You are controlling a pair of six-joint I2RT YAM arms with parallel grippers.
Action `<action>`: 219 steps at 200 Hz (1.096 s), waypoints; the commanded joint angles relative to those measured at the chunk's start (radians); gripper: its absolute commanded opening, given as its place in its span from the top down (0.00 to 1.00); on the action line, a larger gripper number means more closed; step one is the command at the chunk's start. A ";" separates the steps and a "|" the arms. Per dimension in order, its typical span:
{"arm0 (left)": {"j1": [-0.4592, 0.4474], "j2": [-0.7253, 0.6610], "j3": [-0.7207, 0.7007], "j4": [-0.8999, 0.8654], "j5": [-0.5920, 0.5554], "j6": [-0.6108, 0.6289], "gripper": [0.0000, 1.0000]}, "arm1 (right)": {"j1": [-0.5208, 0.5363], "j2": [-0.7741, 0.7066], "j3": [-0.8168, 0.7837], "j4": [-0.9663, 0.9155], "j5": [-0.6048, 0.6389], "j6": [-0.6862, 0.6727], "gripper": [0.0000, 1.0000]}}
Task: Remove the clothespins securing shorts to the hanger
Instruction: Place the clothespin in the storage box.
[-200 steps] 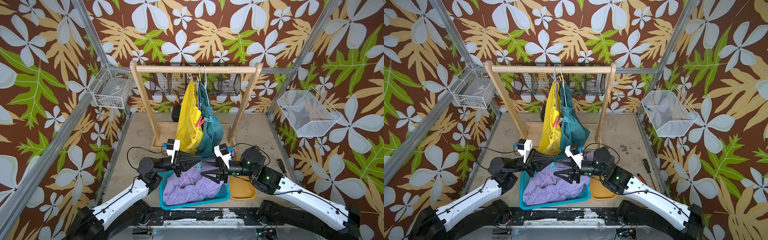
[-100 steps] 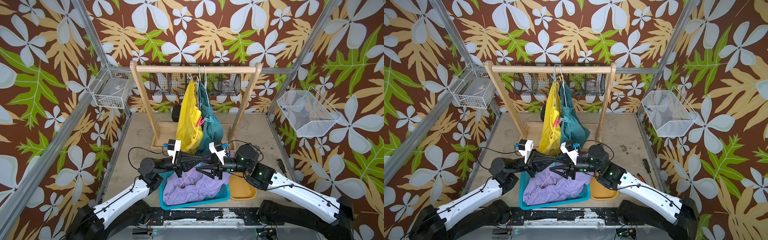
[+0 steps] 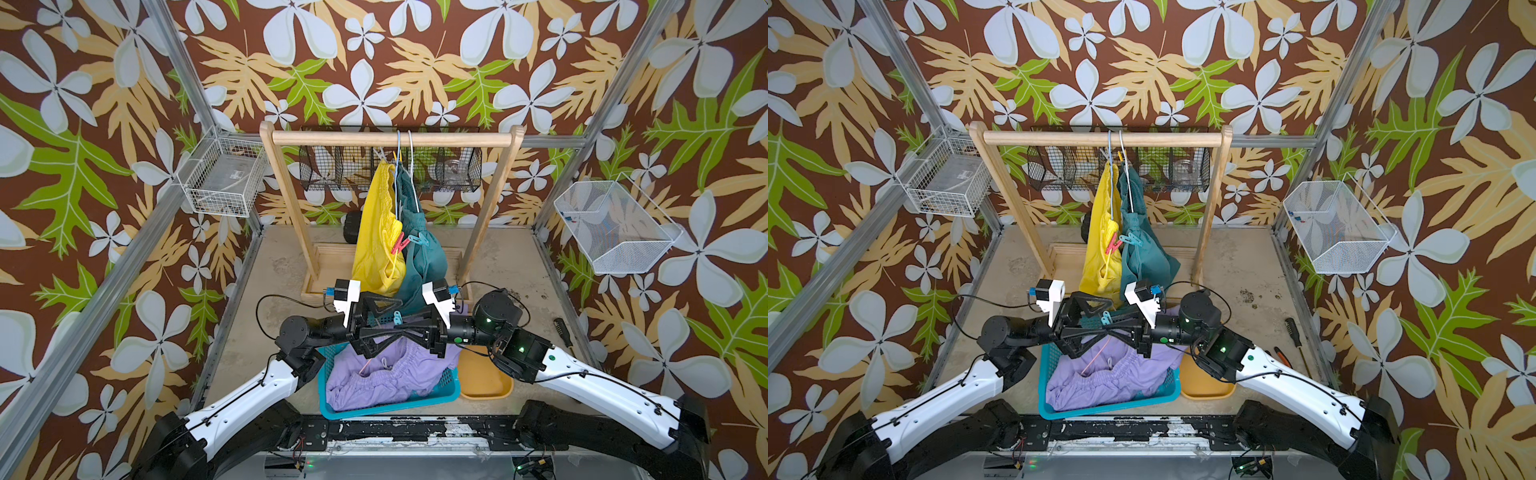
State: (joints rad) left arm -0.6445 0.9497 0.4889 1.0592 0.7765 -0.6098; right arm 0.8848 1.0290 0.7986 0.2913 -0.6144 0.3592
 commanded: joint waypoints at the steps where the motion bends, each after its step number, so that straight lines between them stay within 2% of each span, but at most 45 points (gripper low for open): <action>1: 0.000 -0.014 0.003 -0.002 -0.029 0.006 0.04 | 0.002 0.004 0.001 0.016 0.052 0.004 0.88; 8: -0.001 -0.023 0.002 -0.018 -0.046 0.016 0.00 | 0.002 0.006 0.001 0.007 0.063 0.003 0.88; 39: 0.000 -0.123 -0.011 -0.187 -0.210 0.115 0.00 | 0.001 -0.037 -0.011 -0.092 0.194 -0.021 0.89; 85: 0.001 -0.319 -0.010 -0.542 -0.535 0.283 0.00 | 0.003 -0.195 -0.118 -0.265 0.705 -0.016 0.89; 125: 0.000 -0.338 0.070 -0.865 -0.671 0.325 0.00 | 0.002 -0.326 -0.194 -0.413 0.982 -0.014 0.88; 162: 0.000 -0.297 0.123 -1.043 -0.689 0.291 0.00 | 0.003 -0.377 -0.200 -0.556 1.115 0.004 0.86; 186: 0.000 -0.281 0.125 -1.066 -0.688 0.252 0.01 | 0.002 -0.429 -0.232 -0.595 1.181 0.051 0.86; 219: 0.000 -0.228 0.135 -1.081 -0.615 0.241 0.05 | 0.002 -0.490 -0.287 -0.637 1.230 0.134 0.84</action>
State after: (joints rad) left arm -0.6445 0.6914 0.6102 0.0151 0.1131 -0.3447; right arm 0.8856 0.5606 0.5323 -0.2909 0.5350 0.4160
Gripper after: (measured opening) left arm 0.961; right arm 0.205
